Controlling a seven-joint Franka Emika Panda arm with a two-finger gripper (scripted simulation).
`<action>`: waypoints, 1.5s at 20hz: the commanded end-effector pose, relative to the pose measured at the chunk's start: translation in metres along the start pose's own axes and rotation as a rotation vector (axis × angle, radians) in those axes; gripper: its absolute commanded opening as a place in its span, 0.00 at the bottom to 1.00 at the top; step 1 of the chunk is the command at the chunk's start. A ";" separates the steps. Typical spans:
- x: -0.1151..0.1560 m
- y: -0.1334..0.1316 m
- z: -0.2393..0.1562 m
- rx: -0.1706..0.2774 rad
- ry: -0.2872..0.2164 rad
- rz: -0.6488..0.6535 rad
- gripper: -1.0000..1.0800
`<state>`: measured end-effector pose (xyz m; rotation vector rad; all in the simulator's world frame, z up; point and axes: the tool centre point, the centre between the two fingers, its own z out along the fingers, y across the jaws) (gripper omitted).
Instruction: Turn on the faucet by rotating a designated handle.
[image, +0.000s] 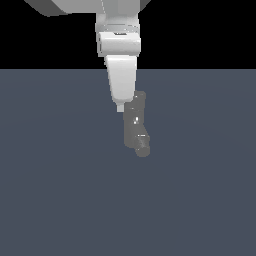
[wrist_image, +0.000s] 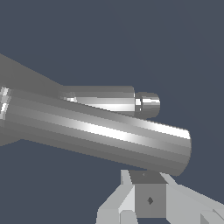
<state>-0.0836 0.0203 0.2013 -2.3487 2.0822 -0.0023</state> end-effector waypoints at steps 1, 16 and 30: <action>0.009 0.006 0.000 -0.003 0.001 0.009 0.00; 0.087 0.002 0.000 -0.002 0.001 0.006 0.00; 0.116 -0.020 0.000 -0.003 0.000 -0.015 0.00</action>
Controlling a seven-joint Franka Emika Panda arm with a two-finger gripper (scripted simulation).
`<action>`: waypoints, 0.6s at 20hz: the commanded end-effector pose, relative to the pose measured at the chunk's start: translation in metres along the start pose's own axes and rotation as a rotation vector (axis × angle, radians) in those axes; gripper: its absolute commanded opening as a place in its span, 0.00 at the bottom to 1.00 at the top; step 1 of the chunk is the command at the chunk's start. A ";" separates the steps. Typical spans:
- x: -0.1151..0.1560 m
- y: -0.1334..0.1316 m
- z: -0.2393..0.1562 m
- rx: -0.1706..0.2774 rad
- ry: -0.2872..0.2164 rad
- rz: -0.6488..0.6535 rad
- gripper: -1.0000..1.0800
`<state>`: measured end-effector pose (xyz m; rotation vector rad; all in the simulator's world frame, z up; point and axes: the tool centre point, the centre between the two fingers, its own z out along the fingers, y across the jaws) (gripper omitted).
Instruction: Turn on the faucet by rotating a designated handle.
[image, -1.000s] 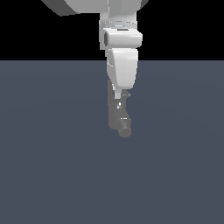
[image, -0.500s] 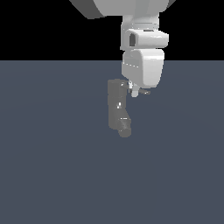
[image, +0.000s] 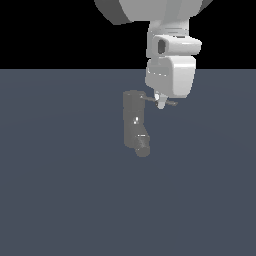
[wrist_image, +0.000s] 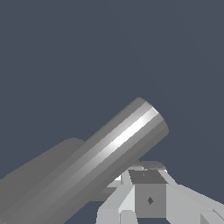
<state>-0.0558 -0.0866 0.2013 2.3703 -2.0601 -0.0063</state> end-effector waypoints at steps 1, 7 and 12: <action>0.010 -0.008 0.000 0.004 0.001 0.005 0.00; 0.028 -0.022 0.000 0.004 0.002 0.012 0.00; 0.042 -0.034 0.000 0.004 0.002 0.016 0.00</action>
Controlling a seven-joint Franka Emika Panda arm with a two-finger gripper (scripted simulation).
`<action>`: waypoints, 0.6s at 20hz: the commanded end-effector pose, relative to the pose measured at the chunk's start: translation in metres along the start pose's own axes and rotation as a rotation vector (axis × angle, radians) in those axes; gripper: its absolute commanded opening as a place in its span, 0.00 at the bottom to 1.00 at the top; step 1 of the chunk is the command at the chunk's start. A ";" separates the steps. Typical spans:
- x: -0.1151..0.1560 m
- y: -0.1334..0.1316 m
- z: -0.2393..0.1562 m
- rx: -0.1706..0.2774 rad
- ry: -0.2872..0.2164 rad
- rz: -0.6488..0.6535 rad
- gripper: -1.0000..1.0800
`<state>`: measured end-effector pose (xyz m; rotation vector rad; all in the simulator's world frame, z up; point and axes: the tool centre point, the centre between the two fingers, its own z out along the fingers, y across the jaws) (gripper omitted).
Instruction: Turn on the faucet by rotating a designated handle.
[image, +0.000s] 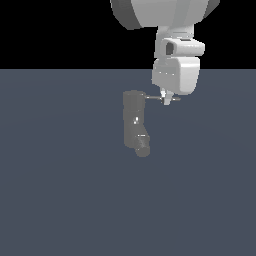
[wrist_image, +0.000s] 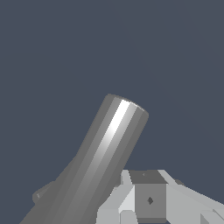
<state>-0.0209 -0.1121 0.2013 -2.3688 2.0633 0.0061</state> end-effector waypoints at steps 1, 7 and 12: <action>0.015 -0.005 0.000 0.002 0.003 0.015 0.00; 0.032 -0.018 0.000 0.002 0.003 0.021 0.00; 0.046 -0.029 0.000 0.002 0.003 0.026 0.00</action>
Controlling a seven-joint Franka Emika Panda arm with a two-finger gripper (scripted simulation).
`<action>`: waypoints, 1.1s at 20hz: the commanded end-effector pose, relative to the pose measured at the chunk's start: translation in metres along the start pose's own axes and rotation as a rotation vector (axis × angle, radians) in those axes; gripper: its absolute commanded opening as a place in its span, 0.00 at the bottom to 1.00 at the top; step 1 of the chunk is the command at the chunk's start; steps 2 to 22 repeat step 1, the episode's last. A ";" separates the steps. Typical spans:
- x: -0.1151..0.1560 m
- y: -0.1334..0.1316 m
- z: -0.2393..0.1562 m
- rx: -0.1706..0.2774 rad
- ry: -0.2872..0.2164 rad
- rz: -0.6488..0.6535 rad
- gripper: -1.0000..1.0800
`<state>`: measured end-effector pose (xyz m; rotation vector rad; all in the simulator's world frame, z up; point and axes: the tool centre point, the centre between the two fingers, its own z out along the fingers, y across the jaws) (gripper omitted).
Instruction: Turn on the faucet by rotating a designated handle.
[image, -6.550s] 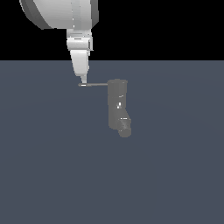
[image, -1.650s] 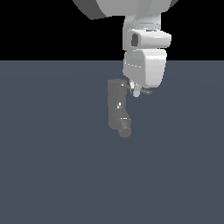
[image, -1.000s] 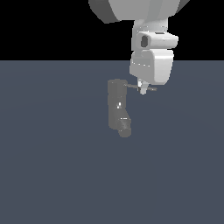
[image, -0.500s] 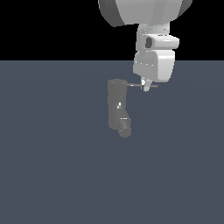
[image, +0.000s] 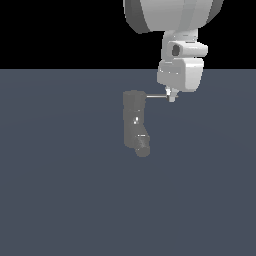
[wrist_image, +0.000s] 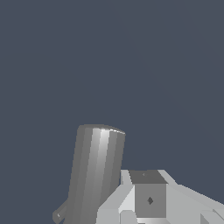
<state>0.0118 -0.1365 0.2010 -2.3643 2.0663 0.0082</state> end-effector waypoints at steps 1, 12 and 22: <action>0.017 0.000 0.000 0.002 0.005 0.022 0.00; 0.017 0.000 0.000 0.002 0.005 0.022 0.00; 0.017 0.000 0.000 0.002 0.005 0.022 0.00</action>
